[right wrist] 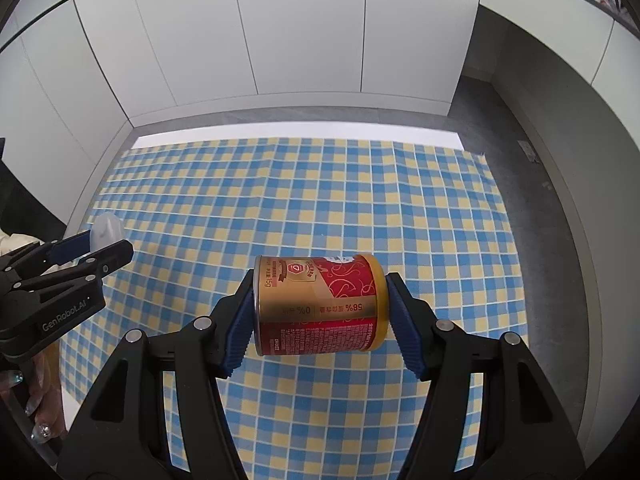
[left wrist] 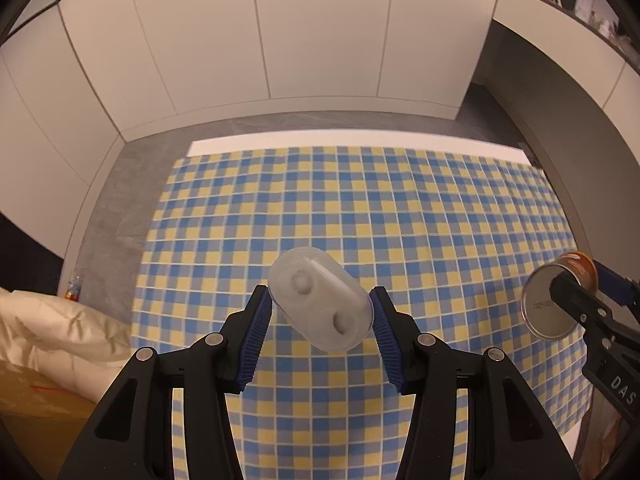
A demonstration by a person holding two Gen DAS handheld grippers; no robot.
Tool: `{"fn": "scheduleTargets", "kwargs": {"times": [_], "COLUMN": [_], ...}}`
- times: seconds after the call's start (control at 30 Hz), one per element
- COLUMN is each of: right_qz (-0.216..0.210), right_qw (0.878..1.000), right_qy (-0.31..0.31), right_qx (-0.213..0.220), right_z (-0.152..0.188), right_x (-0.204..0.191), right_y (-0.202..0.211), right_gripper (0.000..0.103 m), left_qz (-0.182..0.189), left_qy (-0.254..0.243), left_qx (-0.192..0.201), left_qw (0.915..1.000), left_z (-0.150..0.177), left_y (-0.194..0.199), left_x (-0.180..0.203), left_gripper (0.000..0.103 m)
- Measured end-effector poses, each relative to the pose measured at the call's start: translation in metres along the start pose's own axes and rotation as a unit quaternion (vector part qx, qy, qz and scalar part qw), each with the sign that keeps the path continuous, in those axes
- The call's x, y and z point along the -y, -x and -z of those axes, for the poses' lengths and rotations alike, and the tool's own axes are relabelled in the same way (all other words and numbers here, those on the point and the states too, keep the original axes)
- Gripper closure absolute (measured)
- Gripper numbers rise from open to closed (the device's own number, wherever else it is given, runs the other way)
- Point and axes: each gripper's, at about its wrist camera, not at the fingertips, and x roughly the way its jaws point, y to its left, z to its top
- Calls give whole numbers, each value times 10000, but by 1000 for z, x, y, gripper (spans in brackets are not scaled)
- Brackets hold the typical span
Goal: Organize objects
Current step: 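Lift the clear oval case with the left gripper while the right gripper lifts the can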
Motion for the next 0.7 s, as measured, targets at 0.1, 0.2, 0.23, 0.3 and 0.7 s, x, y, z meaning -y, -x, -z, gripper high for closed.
{"fn": "scheduleTargets", "kwargs": {"times": [0.1, 0.2, 0.23, 0.3, 0.7], "right_qz": [41, 70, 73, 87, 123], "right_qw": [9999, 9998, 9997, 9995, 9965], "right_qy": [36, 55, 71, 108, 259], "right_qx": [99, 177, 203, 286, 785], "right_z": [-7, -17, -20, -28, -68], "right_x": [-4, -6, -7, -10, -21], "right_y": [17, 35, 42, 57, 163], "right_gripper": [39, 39, 39, 39, 39], "left_qz": [-38, -32, -49, -115, -147], "left_qy": [109, 224, 261, 289, 387], "left_qx": [98, 207, 241, 291, 729], "left_qw": [9999, 9995, 9994, 9991, 9965], "left_z": [-8, -17, -21, -26, -53], "left_y": [17, 42, 52, 67, 165], "left_x": [-5, -14, -16, -18, -20], "left_gripper": [52, 52, 52, 52, 52]}}
